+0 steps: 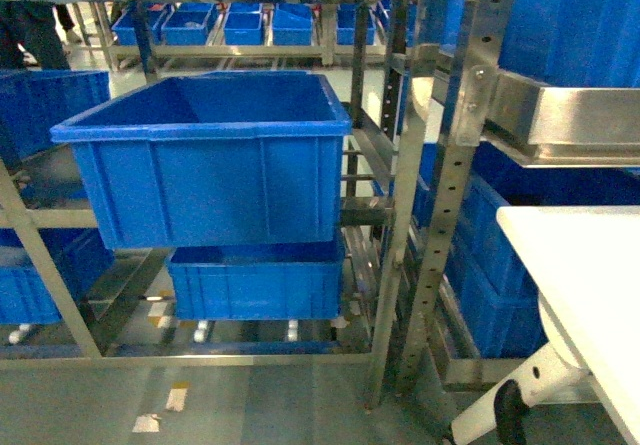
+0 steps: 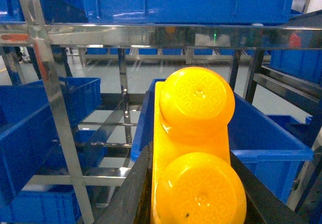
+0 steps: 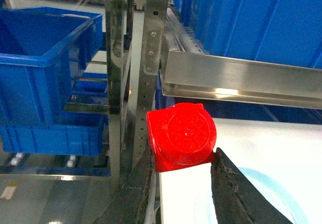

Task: Sort and place red and yellow blocks in left bins

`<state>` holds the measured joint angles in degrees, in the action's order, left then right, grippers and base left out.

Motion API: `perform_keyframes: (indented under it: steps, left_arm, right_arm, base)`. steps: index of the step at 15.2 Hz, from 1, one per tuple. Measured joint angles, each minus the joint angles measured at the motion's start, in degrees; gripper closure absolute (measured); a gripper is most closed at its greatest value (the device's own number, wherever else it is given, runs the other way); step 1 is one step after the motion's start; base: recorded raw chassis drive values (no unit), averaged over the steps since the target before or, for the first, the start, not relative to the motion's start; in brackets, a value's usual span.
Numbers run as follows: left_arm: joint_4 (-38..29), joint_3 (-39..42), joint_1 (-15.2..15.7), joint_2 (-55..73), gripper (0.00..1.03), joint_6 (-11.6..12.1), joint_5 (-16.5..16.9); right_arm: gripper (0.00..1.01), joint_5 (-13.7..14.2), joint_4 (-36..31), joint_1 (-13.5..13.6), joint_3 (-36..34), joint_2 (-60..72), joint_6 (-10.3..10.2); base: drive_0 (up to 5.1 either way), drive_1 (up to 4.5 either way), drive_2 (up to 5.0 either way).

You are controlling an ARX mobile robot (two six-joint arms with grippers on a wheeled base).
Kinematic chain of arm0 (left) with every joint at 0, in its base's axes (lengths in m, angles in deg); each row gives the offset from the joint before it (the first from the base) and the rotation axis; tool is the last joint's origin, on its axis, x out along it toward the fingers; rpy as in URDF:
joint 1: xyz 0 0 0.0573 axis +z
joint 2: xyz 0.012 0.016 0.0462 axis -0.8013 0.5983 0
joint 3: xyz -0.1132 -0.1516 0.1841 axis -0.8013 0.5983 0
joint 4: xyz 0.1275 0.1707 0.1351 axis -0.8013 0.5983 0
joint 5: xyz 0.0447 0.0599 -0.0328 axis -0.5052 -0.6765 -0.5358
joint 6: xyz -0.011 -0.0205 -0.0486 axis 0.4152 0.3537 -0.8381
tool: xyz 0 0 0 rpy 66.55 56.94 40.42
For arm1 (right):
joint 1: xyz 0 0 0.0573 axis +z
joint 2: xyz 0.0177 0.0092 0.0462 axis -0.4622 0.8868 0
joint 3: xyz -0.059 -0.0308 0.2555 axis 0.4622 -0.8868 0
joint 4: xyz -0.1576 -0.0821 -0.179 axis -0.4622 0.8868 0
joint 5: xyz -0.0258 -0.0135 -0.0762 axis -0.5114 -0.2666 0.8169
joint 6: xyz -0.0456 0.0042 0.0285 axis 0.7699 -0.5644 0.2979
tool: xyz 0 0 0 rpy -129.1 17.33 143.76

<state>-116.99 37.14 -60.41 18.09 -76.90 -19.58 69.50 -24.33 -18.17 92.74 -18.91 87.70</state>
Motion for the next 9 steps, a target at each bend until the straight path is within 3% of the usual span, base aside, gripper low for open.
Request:
perform_keyframes:
  steps: [9]
  left_arm:
    - [0.04,0.00,-0.02,0.00,0.76,0.00,-0.02]
  right_arm:
    - [0.77,0.00,-0.09,0.02,0.00,0.02,-0.02]
  base:
    - [-5.2,2.29,2.3]
